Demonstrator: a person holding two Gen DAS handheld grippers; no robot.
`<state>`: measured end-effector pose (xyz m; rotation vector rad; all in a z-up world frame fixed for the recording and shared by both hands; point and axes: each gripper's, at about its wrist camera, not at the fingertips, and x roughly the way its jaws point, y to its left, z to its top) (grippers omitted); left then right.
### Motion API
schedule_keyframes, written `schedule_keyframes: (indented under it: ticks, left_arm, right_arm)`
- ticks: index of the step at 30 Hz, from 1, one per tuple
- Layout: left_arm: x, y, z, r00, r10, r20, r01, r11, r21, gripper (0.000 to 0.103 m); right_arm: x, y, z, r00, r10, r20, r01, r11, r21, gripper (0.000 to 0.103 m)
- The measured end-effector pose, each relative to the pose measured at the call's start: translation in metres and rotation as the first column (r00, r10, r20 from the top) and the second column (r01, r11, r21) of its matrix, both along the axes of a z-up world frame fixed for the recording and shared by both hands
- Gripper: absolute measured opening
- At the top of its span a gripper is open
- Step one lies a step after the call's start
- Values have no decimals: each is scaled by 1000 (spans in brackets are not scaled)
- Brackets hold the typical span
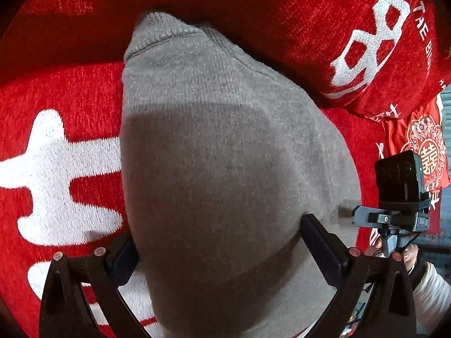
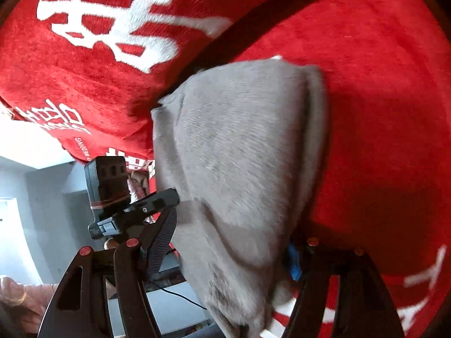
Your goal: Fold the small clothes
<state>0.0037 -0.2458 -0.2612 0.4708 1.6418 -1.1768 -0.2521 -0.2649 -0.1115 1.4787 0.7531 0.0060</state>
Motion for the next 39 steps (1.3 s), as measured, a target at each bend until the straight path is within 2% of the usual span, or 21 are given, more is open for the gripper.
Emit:
schedule_keyframes:
  ticks: [3, 4, 5, 6, 8, 10, 12, 18, 22, 26, 30, 34, 36, 38, 39]
  left_arm:
    - [1, -1, 0, 1000, -17, 10, 17, 1000, 3, 103]
    - [0, 0, 2, 999, -22, 23, 22, 1000, 1, 98]
    - [1, 0, 3, 999, -25, 35, 25, 1000, 0, 89]
    - [1, 2, 6, 998, -29, 47, 30, 1000, -9, 85]
    - [6, 7, 11, 999, -20, 41, 21, 999, -34, 66]
    - [15, 15, 19, 1000, -1, 21, 2, 998, -64, 53]
    - [19, 22, 26, 1000, 12, 1, -12, 997, -80, 47]
    - [28, 48, 60, 1000, 1, -12, -3, 991, -136, 47]
    - [41, 78, 84, 1000, 9, -14, -11, 987, -158, 46]
    - [55, 115, 94, 999, 27, 23, -23, 991, -134, 47]
    - [74, 160, 88, 996, 51, 68, -45, 995, -85, 47]
    - [95, 203, 61, 992, 90, 89, -90, 996, -6, 47]
    - [101, 217, 52, 989, 106, 98, -109, 994, 23, 47]
    - [104, 229, 56, 990, 116, 86, -116, 993, -7, 47]
    - [103, 231, 61, 989, 116, 95, -114, 993, -20, 47]
  right_arm:
    - [13, 5, 0, 1000, -29, -7, 29, 999, 19, 69]
    - [16, 7, 0, 999, -39, -20, 39, 999, 29, 58]
    - [18, 10, 0, 999, -41, -30, 42, 998, 42, 35]
    - [22, 13, 0, 999, -40, -34, 41, 998, 50, 33]
    - [22, 16, 6, 998, -61, -4, 61, 996, 59, 31]
    - [19, 20, 14, 996, -80, 31, 77, 994, 81, 31]
    - [24, 26, 25, 994, -92, 54, 87, 992, 90, 31]
    - [36, 54, 65, 991, -73, 110, 64, 994, 83, 31]
    - [51, 83, 81, 989, -68, 132, 55, 993, 101, 31]
    - [80, 123, 81, 989, -46, 141, 27, 991, 134, 31]
    - [118, 163, 64, 992, -17, 122, -4, 986, 166, 31]
    - [144, 189, 40, 1000, 26, 12, -28, 986, 161, 35]
    - [156, 195, 37, 995, 55, -83, -45, 992, 121, 44]
    - [159, 195, 48, 990, 70, -122, -64, 997, 54, 53]
    - [160, 195, 53, 988, 75, -138, -72, 997, 26, 53]
